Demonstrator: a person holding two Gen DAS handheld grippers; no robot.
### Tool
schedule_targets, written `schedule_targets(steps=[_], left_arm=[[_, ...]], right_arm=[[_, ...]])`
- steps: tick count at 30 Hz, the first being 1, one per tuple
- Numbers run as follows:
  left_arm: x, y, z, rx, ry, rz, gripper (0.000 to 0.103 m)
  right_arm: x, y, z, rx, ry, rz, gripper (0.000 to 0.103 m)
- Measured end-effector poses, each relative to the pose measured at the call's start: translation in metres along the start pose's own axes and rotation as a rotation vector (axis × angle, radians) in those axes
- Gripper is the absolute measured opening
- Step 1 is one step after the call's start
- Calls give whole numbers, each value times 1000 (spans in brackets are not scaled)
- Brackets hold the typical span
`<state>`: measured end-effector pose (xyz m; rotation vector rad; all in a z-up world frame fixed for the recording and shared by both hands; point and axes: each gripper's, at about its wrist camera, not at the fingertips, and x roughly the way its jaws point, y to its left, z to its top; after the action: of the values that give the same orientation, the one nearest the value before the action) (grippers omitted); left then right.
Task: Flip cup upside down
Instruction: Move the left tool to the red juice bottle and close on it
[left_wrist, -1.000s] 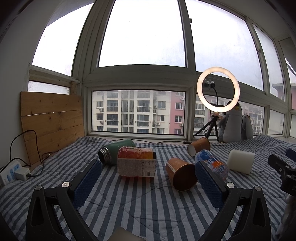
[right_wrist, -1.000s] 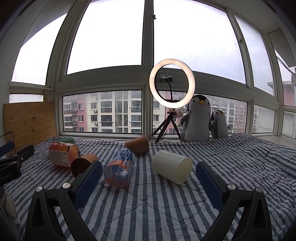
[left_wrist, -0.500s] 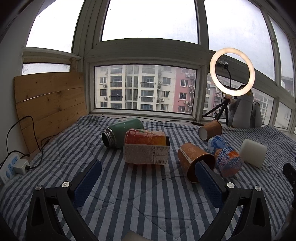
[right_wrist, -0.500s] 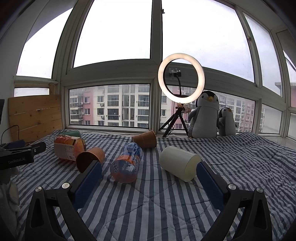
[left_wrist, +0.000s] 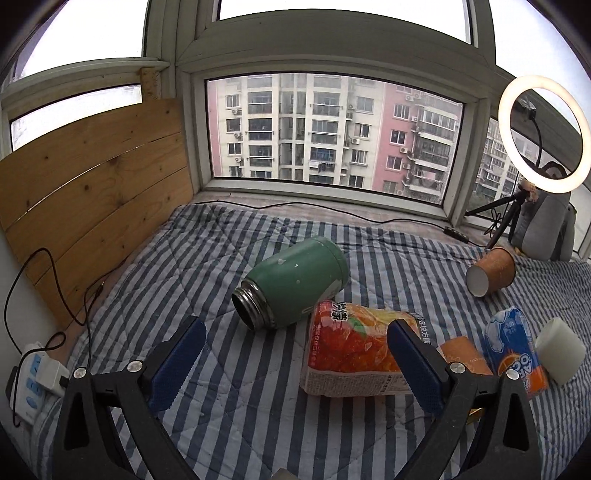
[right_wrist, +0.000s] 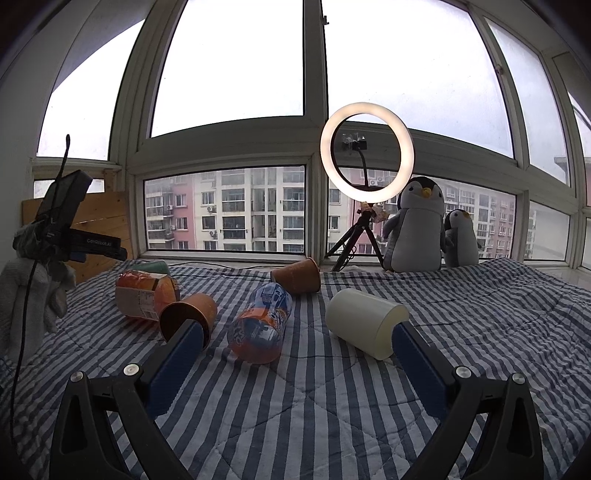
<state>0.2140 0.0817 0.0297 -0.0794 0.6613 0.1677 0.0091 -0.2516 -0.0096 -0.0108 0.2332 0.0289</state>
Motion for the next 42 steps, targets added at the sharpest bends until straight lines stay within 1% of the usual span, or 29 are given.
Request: schedule_targets(steps=[2, 5, 9, 13, 16, 18, 21, 23, 27, 29, 30, 32, 34, 37, 39, 40, 42], left_arm=[[15, -4, 10, 21, 26, 16, 99], [32, -13, 21, 50, 39, 78, 96], [49, -27, 28, 129, 39, 169, 96], [62, -33, 28, 185, 79, 194, 96], [61, -37, 23, 237, 74, 221, 95], [57, -33, 20, 244, 78, 213, 95], [47, -26, 16, 227, 95, 175, 95], [38, -22, 10, 237, 104, 149, 95], [12, -15, -14, 283, 109, 97, 95], [-2, -11, -30, 316, 149, 47, 95], [-13, -8, -38, 331, 153, 11, 95], [-31, -4, -42, 329, 118, -23, 95], [-39, -7, -31, 291, 56, -5, 95], [-19, -23, -2, 252, 65, -19, 95], [7, -35, 16, 231, 89, -1, 95], [23, -39, 22, 214, 114, 4, 94], [52, -40, 28, 159, 184, -16, 80]], right_arm=[[-1, 1, 0, -2, -3, 3, 101], [-2, 1, 0, -6, -11, 4, 101], [-3, 3, 0, -12, -16, 10, 101], [-3, 4, 0, -15, -19, 14, 101], [-3, 5, 0, -17, -20, 17, 101], [-3, 5, 0, -19, -22, 16, 101], [-4, 5, 0, -22, -26, 13, 101], [-4, 5, 0, -22, -27, 14, 101], [-7, 7, 0, -27, -42, 11, 101], [-7, 9, 0, -35, -42, 11, 101], [-7, 9, 0, -37, -43, 11, 101], [-8, 8, 0, -35, -46, 11, 101], [-6, 8, 0, -35, -41, 12, 101], [-6, 9, -1, -38, -38, 5, 101], [-7, 8, -1, -33, -41, 0, 101], [-6, 7, -1, -32, -38, 0, 101], [-5, 7, -1, -31, -29, 4, 101]])
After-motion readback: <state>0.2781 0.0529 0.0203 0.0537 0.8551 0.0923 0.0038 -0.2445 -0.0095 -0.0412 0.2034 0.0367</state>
